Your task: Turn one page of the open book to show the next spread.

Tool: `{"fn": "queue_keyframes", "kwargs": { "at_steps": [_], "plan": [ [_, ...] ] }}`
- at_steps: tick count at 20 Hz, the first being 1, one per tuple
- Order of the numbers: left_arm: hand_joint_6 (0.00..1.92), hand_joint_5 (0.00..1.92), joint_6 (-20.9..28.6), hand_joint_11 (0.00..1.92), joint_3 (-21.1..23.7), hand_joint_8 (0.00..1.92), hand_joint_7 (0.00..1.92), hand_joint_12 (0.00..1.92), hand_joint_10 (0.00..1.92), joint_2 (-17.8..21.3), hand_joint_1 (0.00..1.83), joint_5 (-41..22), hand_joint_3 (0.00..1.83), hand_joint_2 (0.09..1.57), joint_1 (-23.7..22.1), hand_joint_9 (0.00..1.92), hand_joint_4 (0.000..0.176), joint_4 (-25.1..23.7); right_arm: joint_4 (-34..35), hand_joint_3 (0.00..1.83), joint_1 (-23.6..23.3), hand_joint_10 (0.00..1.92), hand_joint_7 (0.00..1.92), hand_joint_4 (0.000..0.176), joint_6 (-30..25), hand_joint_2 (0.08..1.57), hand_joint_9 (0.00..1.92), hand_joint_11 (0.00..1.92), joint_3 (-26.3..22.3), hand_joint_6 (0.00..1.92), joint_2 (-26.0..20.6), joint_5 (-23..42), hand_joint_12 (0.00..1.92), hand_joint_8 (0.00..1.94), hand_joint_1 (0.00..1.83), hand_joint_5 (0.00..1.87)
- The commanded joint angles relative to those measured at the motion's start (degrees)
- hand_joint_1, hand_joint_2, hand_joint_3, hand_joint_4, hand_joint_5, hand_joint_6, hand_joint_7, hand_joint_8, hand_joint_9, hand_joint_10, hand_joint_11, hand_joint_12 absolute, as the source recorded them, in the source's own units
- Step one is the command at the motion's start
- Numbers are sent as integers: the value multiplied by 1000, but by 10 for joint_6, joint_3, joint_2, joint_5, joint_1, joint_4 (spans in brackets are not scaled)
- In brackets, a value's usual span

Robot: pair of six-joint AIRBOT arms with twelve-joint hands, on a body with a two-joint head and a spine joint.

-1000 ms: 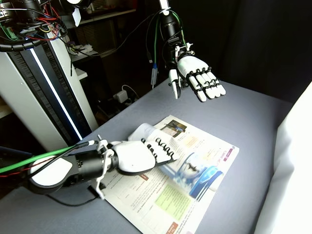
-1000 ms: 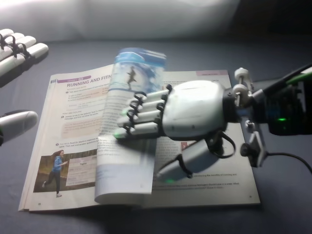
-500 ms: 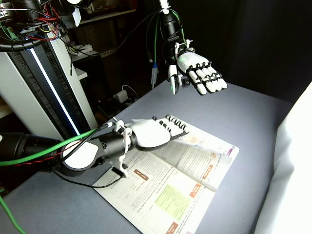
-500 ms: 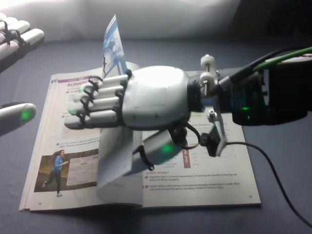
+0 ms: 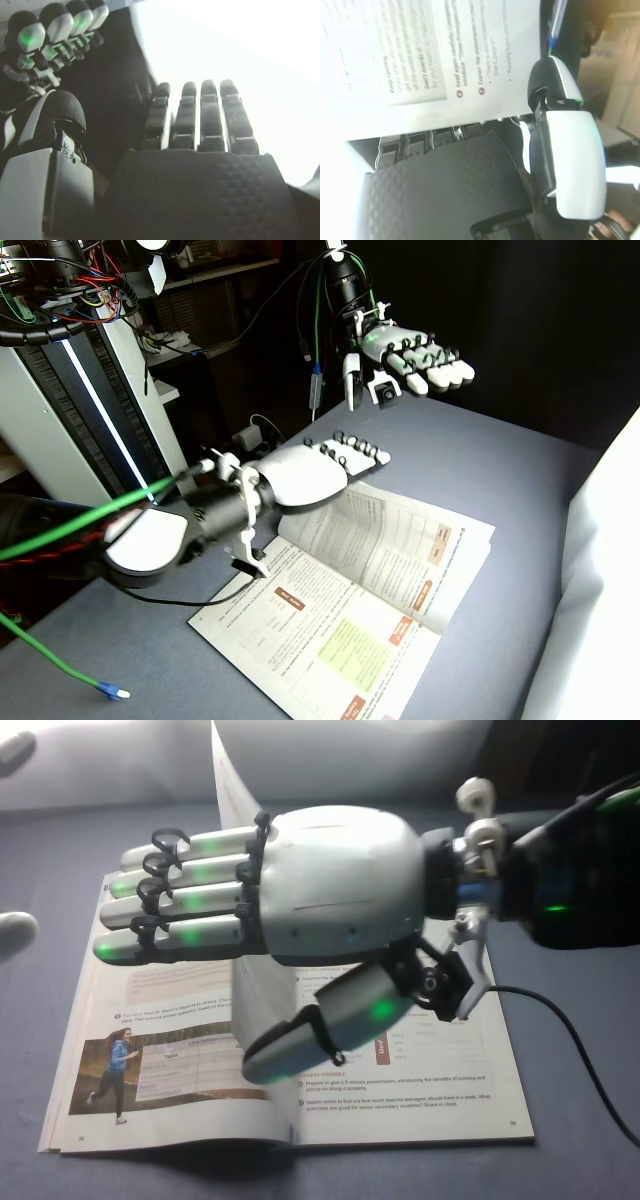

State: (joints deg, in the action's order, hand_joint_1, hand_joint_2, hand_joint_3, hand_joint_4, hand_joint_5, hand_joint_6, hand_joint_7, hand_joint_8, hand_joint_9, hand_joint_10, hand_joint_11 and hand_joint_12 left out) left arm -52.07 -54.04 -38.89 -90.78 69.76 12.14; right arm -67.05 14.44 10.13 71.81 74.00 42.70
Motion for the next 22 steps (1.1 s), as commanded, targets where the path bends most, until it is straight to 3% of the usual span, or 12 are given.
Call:
{"fn": "queue_keyframes", "kwargs": {
  "at_steps": [1,3,5,7,9,10,11,13,15,17,18,22],
  "plan": [
    [12,51,-4,0,4,0,0,0,0,9,0,-83,0,1268,-1,0,40,22,43,0,-10,20,91,0,11,1200,74,15,-13,19,-10,66,19,5,0,101],
    [16,67,-5,0,5,0,0,0,0,10,0,-83,3,1274,1,0,44,23,56,0,-12,0,3,0,27,1179,2,0,-27,8,-25,87,0,0,0,22],
    [17,74,-5,0,5,0,0,0,0,10,0,-83,3,1276,1,0,64,25,62,0,-13,0,0,0,29,1175,0,0,-33,5,-34,103,0,0,0,13],
    [9,59,-5,3,5,0,0,1,0,10,0,-83,9,1288,1,0,60,29,63,0,-13,0,4,0,32,1194,0,0,-34,28,-36,105,0,2,0,67],
    [24,99,-5,0,5,0,0,0,0,8,0,-83,7,1287,2,0,30,29,68,0,-13,0,0,0,35,1178,0,0,-37,8,-37,113,0,0,0,20],
    [29,114,-4,0,5,0,0,0,0,7,0,-83,2,1276,4,0,47,29,71,0,-13,0,4,0,38,1194,0,0,-39,28,-40,116,0,2,0,67],
    [12,167,-4,0,5,18,32,293,4,6,0,-83,0,1304,6,24,60,29,72,0,-13,0,0,0,39,1174,0,0,-44,5,-45,121,0,0,0,13],
    [8,197,-4,0,5,5,41,408,3,3,0,-83,0,1285,7,9,65,30,74,0,-13,0,4,0,40,1193,0,0,-49,28,-54,129,0,2,0,67],
    [10,166,-2,0,5,8,13,211,0,1,0,-83,0,1279,9,0,72,31,79,0,-7,0,6,0,40,1183,0,0,-56,11,-66,137,0,3,0,26],
    [0,96,2,0,5,0,0,17,0,-1,0,-83,13,1323,15,0,48,32,78,0,-6,0,0,0,34,1174,0,0,-62,5,-70,138,0,0,0,13],
    [0,79,2,0,5,0,0,3,0,-2,0,-82,18,1338,17,0,42,32,79,0,1,0,7,0,28,1183,0,0,-64,11,-70,135,0,3,0,26],
    [0,40,5,0,5,0,0,0,0,-7,0,-78,0,1271,24,0,55,34,69,1,33,0,4,0,-1,1193,0,0,-85,28,-130,84,0,2,0,67]
  ]
}}
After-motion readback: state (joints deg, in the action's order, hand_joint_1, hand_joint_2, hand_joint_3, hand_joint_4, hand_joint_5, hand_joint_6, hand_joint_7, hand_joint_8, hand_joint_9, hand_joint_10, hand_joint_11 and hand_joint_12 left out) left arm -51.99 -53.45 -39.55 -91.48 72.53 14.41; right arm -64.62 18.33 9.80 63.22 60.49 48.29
